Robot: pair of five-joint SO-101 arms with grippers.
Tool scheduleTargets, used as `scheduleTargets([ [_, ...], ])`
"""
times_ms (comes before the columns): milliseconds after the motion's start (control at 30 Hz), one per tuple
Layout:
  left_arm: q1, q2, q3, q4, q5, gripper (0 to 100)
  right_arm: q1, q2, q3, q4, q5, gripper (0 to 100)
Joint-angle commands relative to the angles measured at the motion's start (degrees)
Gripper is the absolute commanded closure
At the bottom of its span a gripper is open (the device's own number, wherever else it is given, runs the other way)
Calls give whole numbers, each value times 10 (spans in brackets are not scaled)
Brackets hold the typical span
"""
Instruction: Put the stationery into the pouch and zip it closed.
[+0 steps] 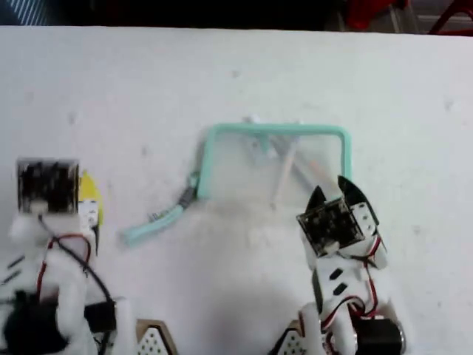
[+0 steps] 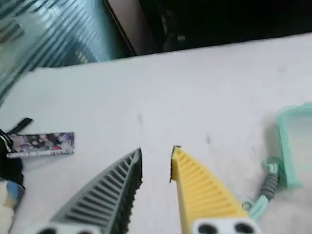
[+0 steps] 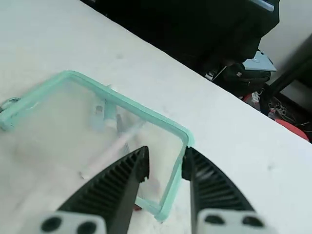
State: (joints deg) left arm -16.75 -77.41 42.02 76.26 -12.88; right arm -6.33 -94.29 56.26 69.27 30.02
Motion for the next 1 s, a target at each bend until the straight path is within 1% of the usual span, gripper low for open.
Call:
scheduleTargets([
  [0,18,81,4,0,6,876,-14,114,-97,13,-18,882],
  [100,18,81,56,-21,6,876,-58,231,-189,65,-20,881],
  [167,14,65,92,-37,6,876,-105,312,-251,109,-20,881],
  [233,-7,37,134,-57,15,876,-154,385,-306,146,-19,880],
  [333,-73,0,201,-127,35,876,-204,484,-382,184,-17,879],
  [433,-84,-8,264,-201,42,876,-240,553,-449,203,-21,878],
  [533,-87,7,275,-206,47,876,-257,592,-477,195,-17,878],
  [567,-98,12,274,-209,47,876,-262,600,-480,180,-16,878],
  [633,-136,22,265,-219,73,876,-276,617,-481,146,-6,878],
  [700,-190,29,257,-229,100,876,-301,639,-476,120,40,878],
  [733,-214,34,254,-229,101,876,-319,654,-469,117,73,878],
  [800,-245,42,256,-229,87,875,-356,691,-454,115,131,878],
  [900,-269,58,286,-236,43,876,-363,759,-436,64,140,878],
  [967,-284,63,316,-257,22,876,-362,808,-425,24,141,878],
])
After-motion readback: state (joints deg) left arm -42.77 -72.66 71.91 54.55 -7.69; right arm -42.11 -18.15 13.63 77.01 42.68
